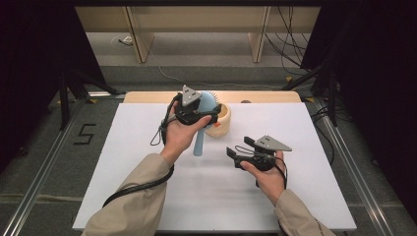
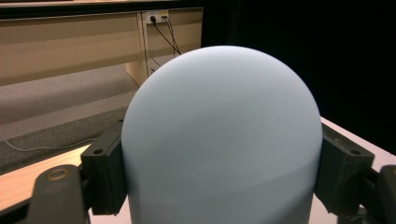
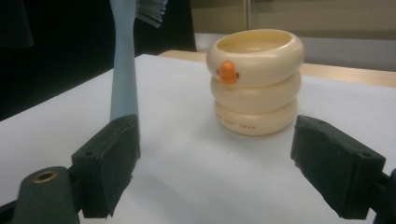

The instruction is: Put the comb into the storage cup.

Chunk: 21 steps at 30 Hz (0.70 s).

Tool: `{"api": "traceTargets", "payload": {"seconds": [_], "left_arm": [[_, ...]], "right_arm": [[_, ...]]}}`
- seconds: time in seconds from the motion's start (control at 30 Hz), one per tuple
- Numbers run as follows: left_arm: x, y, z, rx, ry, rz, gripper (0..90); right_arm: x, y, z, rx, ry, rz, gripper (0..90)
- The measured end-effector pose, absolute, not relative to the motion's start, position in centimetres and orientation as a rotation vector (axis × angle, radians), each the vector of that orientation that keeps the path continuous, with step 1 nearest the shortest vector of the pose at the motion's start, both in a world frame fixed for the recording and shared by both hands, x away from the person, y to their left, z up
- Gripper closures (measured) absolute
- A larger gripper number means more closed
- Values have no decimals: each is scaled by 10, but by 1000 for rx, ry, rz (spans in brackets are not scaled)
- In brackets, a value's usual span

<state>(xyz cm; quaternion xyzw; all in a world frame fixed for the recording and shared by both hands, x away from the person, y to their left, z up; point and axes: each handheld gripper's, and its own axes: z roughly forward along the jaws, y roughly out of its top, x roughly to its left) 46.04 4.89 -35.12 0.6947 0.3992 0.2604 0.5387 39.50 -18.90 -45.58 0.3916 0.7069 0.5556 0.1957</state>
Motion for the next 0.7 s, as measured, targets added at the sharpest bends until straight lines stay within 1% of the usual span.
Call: {"api": "traceTargets", "payload": {"seconds": [0.7], "left_arm": [[468,51,-352,1610,964,644,195]], "right_arm": [[377,-224,-453,1040,1982,1491,165]]}}
